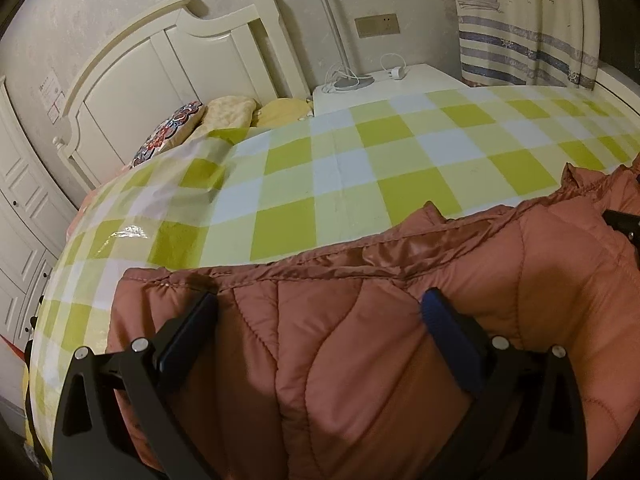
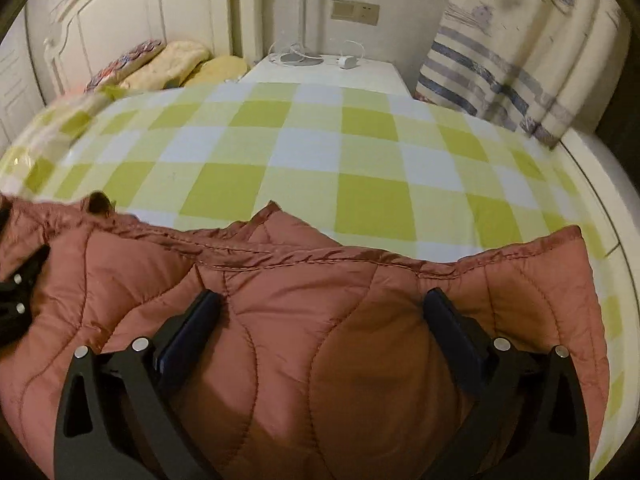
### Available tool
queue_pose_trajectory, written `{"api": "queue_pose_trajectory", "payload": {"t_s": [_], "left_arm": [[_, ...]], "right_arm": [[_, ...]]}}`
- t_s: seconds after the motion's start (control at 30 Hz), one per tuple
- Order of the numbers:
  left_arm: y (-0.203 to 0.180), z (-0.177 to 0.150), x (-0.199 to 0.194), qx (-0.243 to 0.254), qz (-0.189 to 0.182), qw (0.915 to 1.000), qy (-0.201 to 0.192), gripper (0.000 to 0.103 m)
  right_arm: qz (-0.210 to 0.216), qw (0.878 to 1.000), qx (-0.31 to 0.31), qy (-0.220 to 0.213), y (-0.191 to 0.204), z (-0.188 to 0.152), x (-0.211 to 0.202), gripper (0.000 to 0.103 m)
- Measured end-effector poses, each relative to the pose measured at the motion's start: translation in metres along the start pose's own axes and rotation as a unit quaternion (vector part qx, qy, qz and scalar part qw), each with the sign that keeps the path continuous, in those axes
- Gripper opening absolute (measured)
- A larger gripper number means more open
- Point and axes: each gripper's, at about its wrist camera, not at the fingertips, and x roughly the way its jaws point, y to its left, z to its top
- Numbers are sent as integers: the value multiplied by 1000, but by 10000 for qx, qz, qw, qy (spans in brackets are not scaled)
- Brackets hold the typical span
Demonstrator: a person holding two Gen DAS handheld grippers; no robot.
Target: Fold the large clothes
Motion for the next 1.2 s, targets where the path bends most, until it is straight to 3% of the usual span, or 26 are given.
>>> {"api": "queue_pose_trajectory", "payload": {"t_s": [0.23, 0.3, 0.4, 0.53, 0.63, 0.8, 0.9, 0.97, 1.07, 1.13, 1.2], "left_arm": [[0, 0, 0, 6, 6, 10000, -1, 101], [0, 0, 0, 19, 26, 10000, -15, 101], [0, 0, 1, 22, 33, 10000, -14, 101], [0, 0, 1, 24, 42, 10000, -25, 101], [0, 0, 0, 27, 50, 10000, -30, 101], [0, 0, 1, 0, 10, 10000, 0, 101], [1, 0, 3, -57, -51, 10000, 63, 101], [3, 0, 4, -97, -90, 9999, 96, 101], [3, 0, 5, -125, -90, 9998, 109, 101], [3, 0, 5, -124, -88, 9998, 115, 101], [3, 0, 5, -125, -87, 9998, 114, 101]], "right_arm": [[194, 9997, 123, -9, -9, -1, 2, 99], [355, 9991, 229, 25, -11, 0, -7, 98], [890, 9942, 489, -359, -17, -4, -43, 98], [675, 9955, 208, -632, -10, -9, -71, 98], [135, 9984, 34, -545, -11, -12, -65, 98], [-8, 9973, 706, -224, -52, -20, -36, 99], [410, 9951, 895, 40, -60, -23, -14, 99], [773, 9920, 999, -58, -66, -24, -29, 98], [1709, 9738, 1325, -700, -78, -46, -87, 97], [2394, 9541, 1343, -1201, -82, -83, -139, 97], [2754, 9435, 1275, -1331, -82, -121, -173, 97]]}}
